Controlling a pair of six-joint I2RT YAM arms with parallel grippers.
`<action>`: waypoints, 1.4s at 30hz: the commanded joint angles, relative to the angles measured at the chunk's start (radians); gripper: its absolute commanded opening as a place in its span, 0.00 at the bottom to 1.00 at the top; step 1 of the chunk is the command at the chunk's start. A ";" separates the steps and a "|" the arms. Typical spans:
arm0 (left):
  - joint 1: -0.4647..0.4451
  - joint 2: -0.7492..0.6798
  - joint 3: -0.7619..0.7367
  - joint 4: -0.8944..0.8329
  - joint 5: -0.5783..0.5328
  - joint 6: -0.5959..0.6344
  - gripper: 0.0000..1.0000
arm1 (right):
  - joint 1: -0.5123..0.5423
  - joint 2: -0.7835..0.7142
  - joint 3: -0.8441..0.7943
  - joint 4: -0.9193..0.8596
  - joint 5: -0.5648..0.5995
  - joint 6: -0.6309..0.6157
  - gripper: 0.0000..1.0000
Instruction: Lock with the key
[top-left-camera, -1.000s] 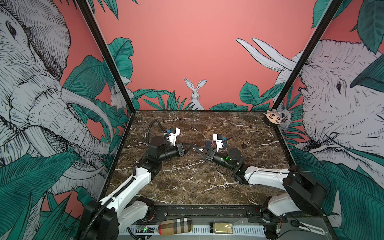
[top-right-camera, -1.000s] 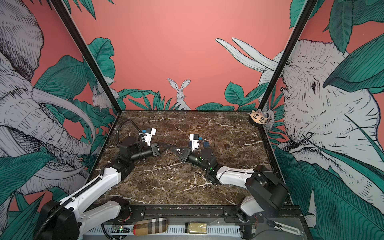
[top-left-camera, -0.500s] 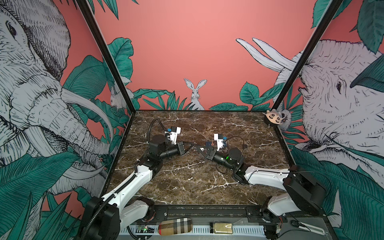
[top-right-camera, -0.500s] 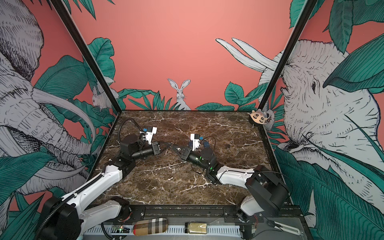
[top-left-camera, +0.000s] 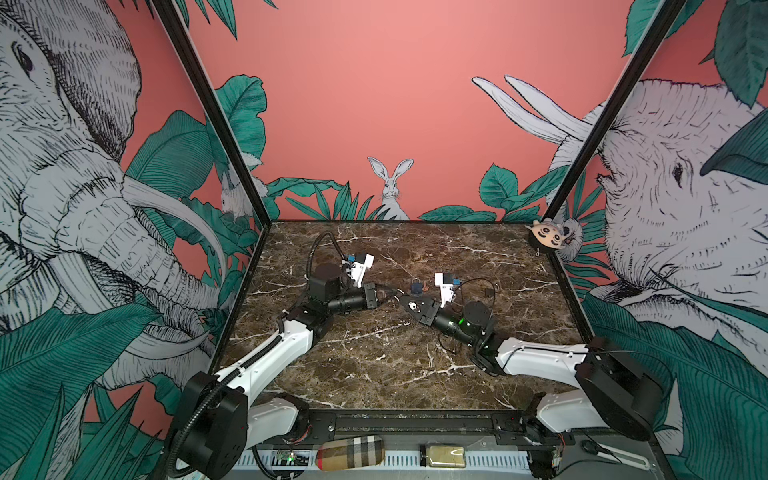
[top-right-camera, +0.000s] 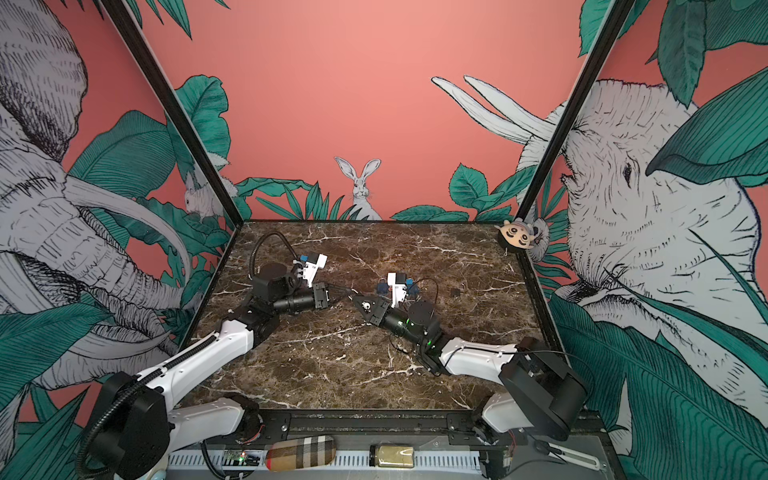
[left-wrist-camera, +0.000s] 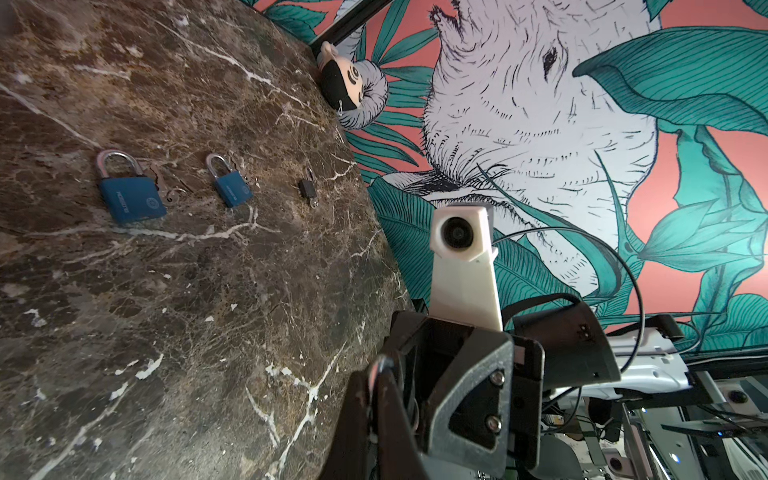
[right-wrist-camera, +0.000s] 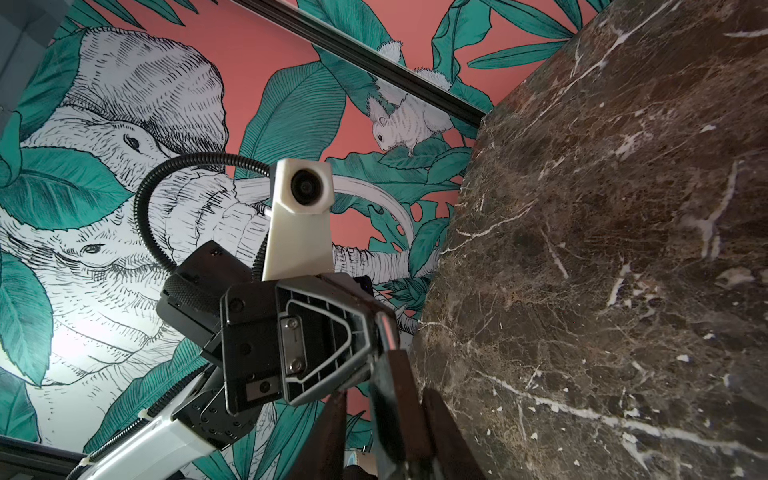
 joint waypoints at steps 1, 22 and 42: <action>-0.006 0.005 0.027 0.017 0.026 -0.008 0.00 | -0.004 -0.042 -0.017 0.105 -0.012 -0.008 0.33; -0.005 0.046 0.035 0.055 0.022 -0.042 0.00 | -0.022 -0.125 -0.138 0.096 0.041 -0.008 0.41; -0.004 0.062 0.037 0.055 0.014 -0.051 0.00 | -0.021 -0.076 -0.152 0.155 0.035 0.006 0.01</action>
